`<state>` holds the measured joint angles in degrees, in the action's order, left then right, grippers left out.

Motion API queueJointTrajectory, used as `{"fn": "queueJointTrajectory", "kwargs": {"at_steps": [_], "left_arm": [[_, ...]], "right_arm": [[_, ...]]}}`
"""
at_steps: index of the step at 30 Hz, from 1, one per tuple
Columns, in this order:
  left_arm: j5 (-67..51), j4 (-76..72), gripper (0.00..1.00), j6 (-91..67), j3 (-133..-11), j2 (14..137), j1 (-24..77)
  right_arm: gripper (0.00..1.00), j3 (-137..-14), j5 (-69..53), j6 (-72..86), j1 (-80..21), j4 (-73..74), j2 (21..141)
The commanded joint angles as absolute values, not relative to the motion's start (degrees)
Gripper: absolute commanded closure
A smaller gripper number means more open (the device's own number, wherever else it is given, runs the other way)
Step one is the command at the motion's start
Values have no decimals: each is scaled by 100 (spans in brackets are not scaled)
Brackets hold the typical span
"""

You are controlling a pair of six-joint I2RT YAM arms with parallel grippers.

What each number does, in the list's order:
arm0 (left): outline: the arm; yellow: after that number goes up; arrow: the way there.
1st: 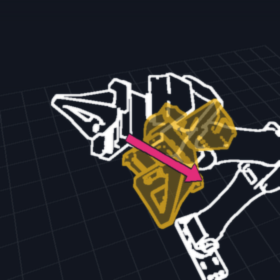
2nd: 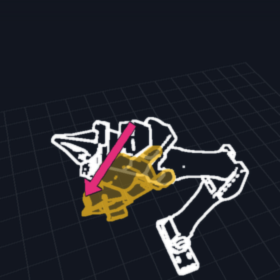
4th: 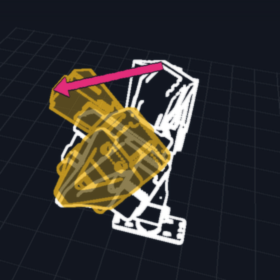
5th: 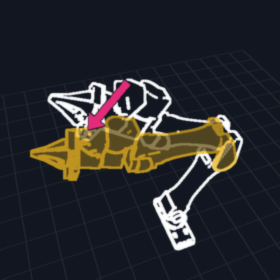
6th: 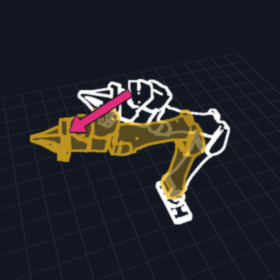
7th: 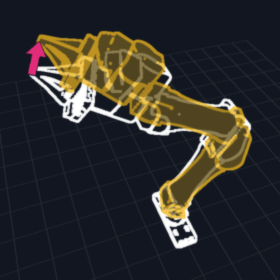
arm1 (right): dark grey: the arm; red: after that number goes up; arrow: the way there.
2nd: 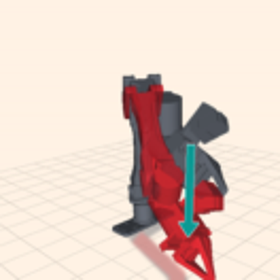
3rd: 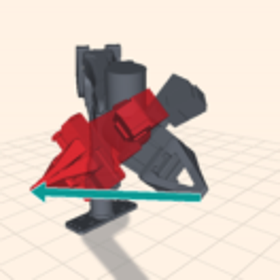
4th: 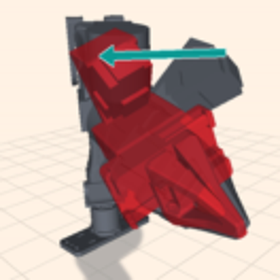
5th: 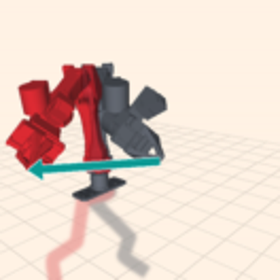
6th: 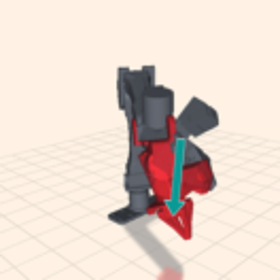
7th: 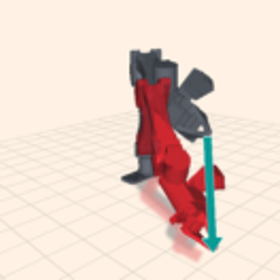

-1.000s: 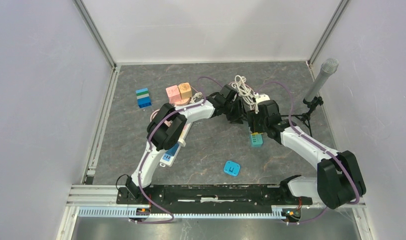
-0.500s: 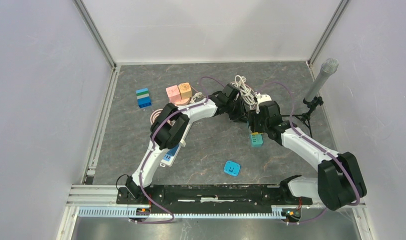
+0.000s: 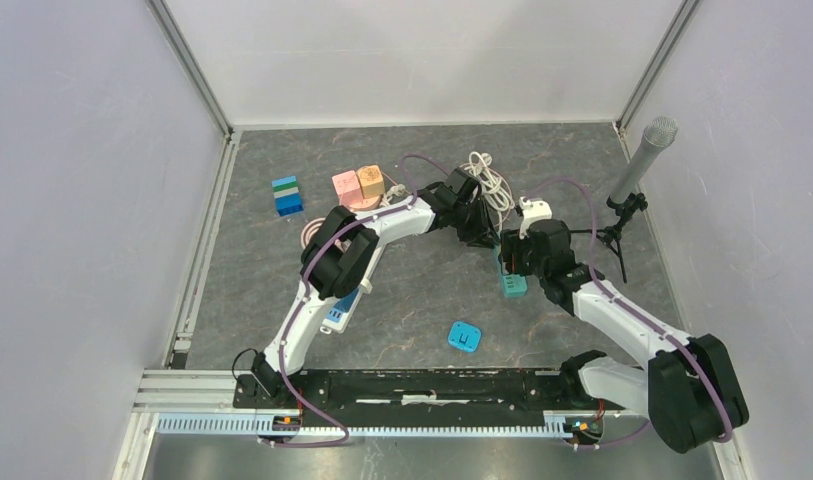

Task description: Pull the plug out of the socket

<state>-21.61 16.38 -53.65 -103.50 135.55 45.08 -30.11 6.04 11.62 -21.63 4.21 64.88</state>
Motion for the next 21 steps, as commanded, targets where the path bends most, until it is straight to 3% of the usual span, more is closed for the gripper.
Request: {"fn": "queueJointTrajectory", "kwargs": {"at_steps": [1, 4, 6, 7, 8, 10, 16, 21], "left_arm": [[-1755, 2956, 71, -4944, -10080, 14128, 4553], [-1710, 3163, 73, -4870, -10191, 14228, 4547], [-1772, 3164, 73, -4874, -10187, 14247, 4552], [-1798, 3140, 73, -4878, -10179, 14247, 4553], [-1804, 3116, 73, -4899, -10164, 14245, 4553], [-1826, 3094, 73, -4922, -10154, 14238, 4553], [-1854, 3041, 73, -4975, -10129, 14254, 4553], [-1860, 3041, 72, -4992, -10107, 14273, 4553]], "right_arm": [[100, -2869, 818, 884, -2188, -137, 6260], [99, -3034, 962, 990, -2185, 121, 6355], [62, -3401, 959, 1105, -2189, 633, 6564], [50, -3551, 983, 1173, -2187, 854, 6651], [40, -3656, 996, 1240, -2189, 1040, 6745], [30, -3813, 1065, 1328, -2188, 1293, 6844], [17, -3951, 1220, 1254, -2188, 1648, 7100], [20, -3922, 998, 1098, -2188, 1416, 7085]]}}
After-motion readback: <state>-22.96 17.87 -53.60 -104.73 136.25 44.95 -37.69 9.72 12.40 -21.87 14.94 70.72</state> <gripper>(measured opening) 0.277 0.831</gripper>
